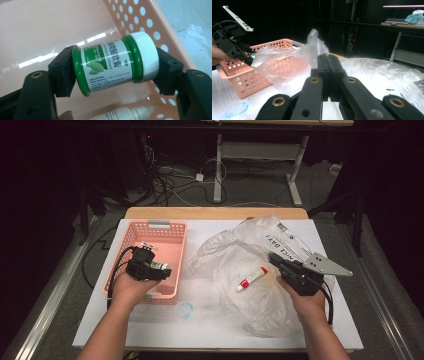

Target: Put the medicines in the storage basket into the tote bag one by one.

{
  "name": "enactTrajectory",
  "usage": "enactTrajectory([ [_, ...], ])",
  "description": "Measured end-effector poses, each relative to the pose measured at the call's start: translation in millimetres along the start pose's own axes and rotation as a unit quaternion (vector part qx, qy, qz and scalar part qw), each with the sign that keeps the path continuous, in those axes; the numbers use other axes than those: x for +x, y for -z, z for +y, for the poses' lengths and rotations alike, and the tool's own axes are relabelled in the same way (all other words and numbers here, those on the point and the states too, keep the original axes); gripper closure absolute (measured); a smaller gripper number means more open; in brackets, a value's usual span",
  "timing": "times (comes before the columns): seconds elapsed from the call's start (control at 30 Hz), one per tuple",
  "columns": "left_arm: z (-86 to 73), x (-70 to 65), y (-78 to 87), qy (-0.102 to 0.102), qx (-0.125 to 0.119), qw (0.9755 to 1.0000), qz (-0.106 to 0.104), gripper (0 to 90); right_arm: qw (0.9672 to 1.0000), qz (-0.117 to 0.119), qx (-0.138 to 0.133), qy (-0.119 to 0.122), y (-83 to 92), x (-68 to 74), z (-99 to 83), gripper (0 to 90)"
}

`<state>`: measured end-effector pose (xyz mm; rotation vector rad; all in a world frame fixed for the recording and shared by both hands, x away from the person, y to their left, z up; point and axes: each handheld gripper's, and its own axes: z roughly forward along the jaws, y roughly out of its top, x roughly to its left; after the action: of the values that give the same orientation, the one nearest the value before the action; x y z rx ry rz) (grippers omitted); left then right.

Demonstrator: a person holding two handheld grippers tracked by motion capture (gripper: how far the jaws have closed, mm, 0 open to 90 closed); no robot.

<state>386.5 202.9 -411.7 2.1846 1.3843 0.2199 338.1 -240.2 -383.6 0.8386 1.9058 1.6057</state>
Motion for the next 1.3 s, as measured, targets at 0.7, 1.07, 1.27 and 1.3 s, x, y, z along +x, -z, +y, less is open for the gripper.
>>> enactTrajectory([
  [0.7,-37.0,-20.0,3.8,-0.021,-0.072,0.9972,-0.002,29.0,0.9999,0.001,0.01,0.003,-3.5,2.3,-3.6,90.0],
  [1.07,-47.9,-24.3,7.5,-0.024,-0.125,0.9917,-0.017,29.0,0.9999,0.003,0.013,0.003,-4.4,2.9,-4.9,90.0],
  [1.27,-50.5,-27.9,13.8,-0.032,-0.16,0.9862,-0.03,29.1,0.9999,0.001,0.011,0.003,-2.9,2.3,-3.6,90.0],
  [1.3,-50.3,-29.0,14.6,-0.032,-0.162,0.9858,-0.031,29.1,0.9999,0.002,0.011,0.005,-2.4,2.0,-3.4,90.0],
])
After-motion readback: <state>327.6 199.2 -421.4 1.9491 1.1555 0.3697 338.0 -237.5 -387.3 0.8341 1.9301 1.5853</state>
